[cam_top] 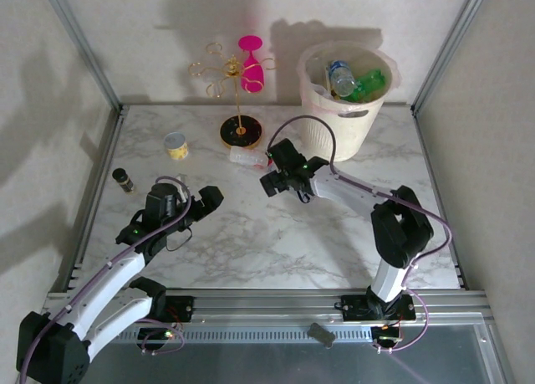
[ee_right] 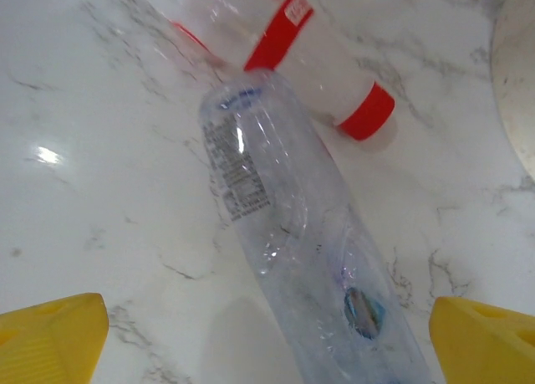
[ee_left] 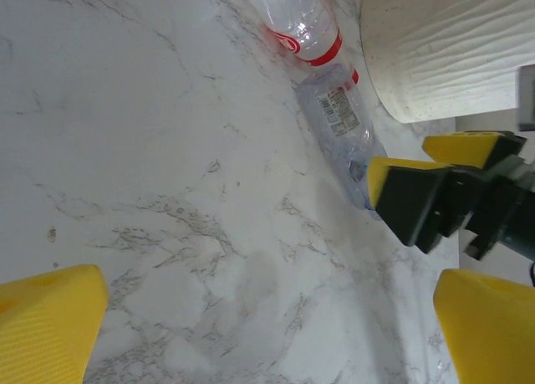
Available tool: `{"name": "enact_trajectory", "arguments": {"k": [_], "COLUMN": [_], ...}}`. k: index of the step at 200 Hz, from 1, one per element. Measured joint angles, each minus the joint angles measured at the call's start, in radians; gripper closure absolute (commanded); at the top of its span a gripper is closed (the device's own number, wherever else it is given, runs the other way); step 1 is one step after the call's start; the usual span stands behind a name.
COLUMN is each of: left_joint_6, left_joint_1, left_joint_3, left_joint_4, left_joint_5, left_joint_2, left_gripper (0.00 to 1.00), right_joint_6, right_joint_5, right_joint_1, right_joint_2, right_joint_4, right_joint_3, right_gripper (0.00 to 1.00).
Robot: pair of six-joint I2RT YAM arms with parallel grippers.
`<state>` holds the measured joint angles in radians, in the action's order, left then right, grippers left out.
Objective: Put the plastic bottles in the bin
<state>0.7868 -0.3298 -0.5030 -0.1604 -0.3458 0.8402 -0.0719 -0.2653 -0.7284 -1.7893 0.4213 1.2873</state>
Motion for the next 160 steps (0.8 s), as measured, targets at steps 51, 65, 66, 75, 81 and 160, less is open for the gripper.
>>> {"name": "enact_trajectory", "arguments": {"k": [51,65,66,75,81,160], "left_joint_6": [-0.02,-0.024,-0.024,-0.026,-0.027,-0.031], "left_joint_1": [0.0,0.0,0.0,0.0,0.0,0.001], "left_joint_3": [-0.002,-0.008,-0.009,-0.013,-0.016,-0.021], "left_joint_4": [-0.001,-0.002,-0.002,-0.002,-0.001,-0.002], "left_joint_5": [-0.003,-0.003,-0.003,-0.003,-0.003,-0.003], "left_joint_2": [0.0,0.002,0.002,0.002,0.004,0.007], "left_gripper": [0.0,0.0,0.0,0.0,0.0,0.0], "right_joint_6": [0.002,0.002,0.002,0.003,0.005,0.013], "right_joint_5": [0.008,0.021,0.023,0.034,0.039,0.084], "right_joint_1": [0.029,0.03,0.031,0.034,0.038,0.061], "right_joint_2": [-0.037,-0.05,-0.052,-0.063,-0.071,-0.11], "right_joint_4": [-0.024,-0.03,-0.031,-0.037,-0.038,-0.051], "right_joint_3": [-0.019,-0.02,-0.02,-0.02,-0.02,-0.02], "right_gripper": [0.05,0.07,0.07,0.09,0.1,0.23]}}
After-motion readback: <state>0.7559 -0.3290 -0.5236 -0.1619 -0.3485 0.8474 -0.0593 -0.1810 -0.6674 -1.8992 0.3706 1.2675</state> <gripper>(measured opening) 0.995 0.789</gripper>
